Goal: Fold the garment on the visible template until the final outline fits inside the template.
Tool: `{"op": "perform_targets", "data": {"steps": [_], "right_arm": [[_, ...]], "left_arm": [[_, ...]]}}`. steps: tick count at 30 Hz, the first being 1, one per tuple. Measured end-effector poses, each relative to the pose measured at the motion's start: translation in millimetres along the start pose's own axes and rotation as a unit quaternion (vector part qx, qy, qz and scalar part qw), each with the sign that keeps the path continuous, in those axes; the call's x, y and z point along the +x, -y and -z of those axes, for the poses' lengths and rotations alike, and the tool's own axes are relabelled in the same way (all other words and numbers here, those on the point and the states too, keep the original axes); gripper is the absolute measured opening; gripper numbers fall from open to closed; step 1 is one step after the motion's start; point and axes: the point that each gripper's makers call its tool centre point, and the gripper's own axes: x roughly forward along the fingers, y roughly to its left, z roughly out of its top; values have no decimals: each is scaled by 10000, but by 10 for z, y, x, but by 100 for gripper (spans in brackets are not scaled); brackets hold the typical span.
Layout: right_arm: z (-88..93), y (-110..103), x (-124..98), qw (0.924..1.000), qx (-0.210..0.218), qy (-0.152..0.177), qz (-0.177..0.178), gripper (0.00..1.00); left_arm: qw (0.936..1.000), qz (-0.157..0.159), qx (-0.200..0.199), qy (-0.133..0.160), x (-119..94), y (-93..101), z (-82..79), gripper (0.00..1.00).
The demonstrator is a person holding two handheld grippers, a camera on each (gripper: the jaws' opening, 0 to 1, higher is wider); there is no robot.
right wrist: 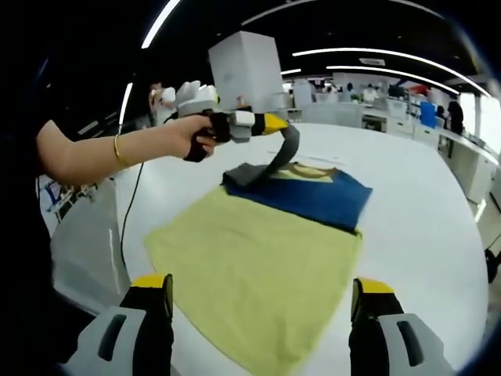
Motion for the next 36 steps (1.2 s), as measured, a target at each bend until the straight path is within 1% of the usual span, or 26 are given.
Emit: {"op": "perform_targets", "data": {"steps": [5, 10, 18, 22, 28, 36], "right_arm": [[29, 3, -10, 10000, 23, -28, 4, 93], [58, 4, -29, 10000, 60, -28, 15, 93], [97, 40, -51, 9999, 119, -21, 66, 93], [110, 46, -51, 9999, 150, -20, 69, 93], [128, 56, -44, 9998, 174, -24, 61, 93], [166, 83, -55, 9997, 239, -11, 106, 93]], "left_arm": [[9999, 127, 22, -74, 92, 134, 59, 0], [9995, 292, -64, -124, 175, 252, 120, 0], [9981, 544, -77, -262, 308, 453, 228, 0], [9977, 597, -86, -313, 391, 518, 278, 0], [9969, 643, 50, -443, 480, 572, 379, 0], [9939, 641, 185, -882, 575, 598, 721, 0]]}}
